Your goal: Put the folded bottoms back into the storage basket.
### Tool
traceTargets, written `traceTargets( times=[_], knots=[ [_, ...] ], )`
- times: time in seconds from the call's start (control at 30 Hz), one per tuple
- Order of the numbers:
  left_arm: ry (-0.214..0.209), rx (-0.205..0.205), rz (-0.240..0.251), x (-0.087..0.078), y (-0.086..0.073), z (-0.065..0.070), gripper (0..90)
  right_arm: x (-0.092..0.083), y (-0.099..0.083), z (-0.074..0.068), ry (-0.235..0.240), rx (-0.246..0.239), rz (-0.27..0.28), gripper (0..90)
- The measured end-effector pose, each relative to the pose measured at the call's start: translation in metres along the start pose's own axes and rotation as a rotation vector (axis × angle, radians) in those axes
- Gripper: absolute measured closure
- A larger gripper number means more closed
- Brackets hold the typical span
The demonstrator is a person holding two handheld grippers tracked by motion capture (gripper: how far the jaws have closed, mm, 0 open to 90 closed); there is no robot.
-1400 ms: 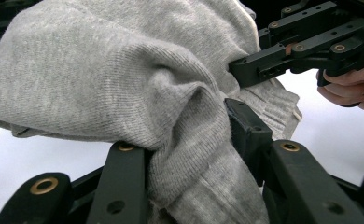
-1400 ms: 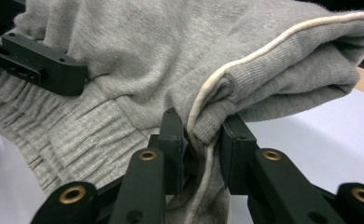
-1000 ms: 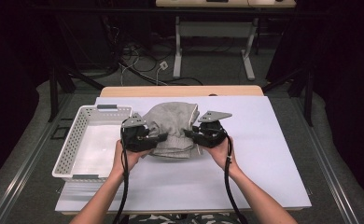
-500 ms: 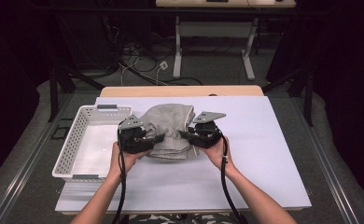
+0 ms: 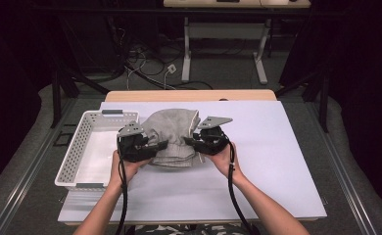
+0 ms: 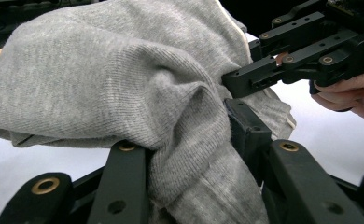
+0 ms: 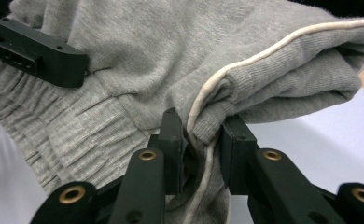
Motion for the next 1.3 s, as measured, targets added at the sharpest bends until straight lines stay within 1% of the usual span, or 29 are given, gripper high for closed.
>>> traceTargets(
  times=[0.1, 0.2, 0.3, 0.7, 0.83, 1.3],
  knots=[
    [0.001, 0.003, 0.000, -0.002, 0.001, -0.001, 63.2, 0.001, 0.002, -0.001, 0.001, -0.008, 0.003, 72.9],
    [0.005, 0.012, -0.003, -0.005, 0.002, -0.003, 63.2, 0.002, 0.005, -0.002, 0.002, -0.004, 0.005, 72.9],
    [0.010, 0.012, 0.002, -0.009, 0.004, -0.005, 63.2, 0.004, 0.010, -0.005, 0.008, -0.007, 0.012, 72.9],
    [0.018, -0.006, 0.011, -0.024, 0.004, -0.012, 63.2, 0.012, 0.018, -0.015, 0.024, -0.009, 0.021, 72.9],
    [0.023, 0.005, 0.009, -0.028, 0.006, -0.014, 63.2, 0.013, 0.022, -0.018, 0.026, -0.014, 0.026, 72.9],
    [0.042, 0.002, 0.020, -0.045, 0.009, -0.024, 63.4, 0.022, 0.035, -0.029, 0.045, -0.016, 0.039, 72.8]
  ],
)
Point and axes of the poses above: each handheld gripper's, and its own axes: x roughly forward along the jaws, y roughly out of its top, z roughly to its right, the point moved 9 cm from there along x, roughly forward along the jaws, and after that the axes turned 6 degrees about -y, right-handed, at the moved point
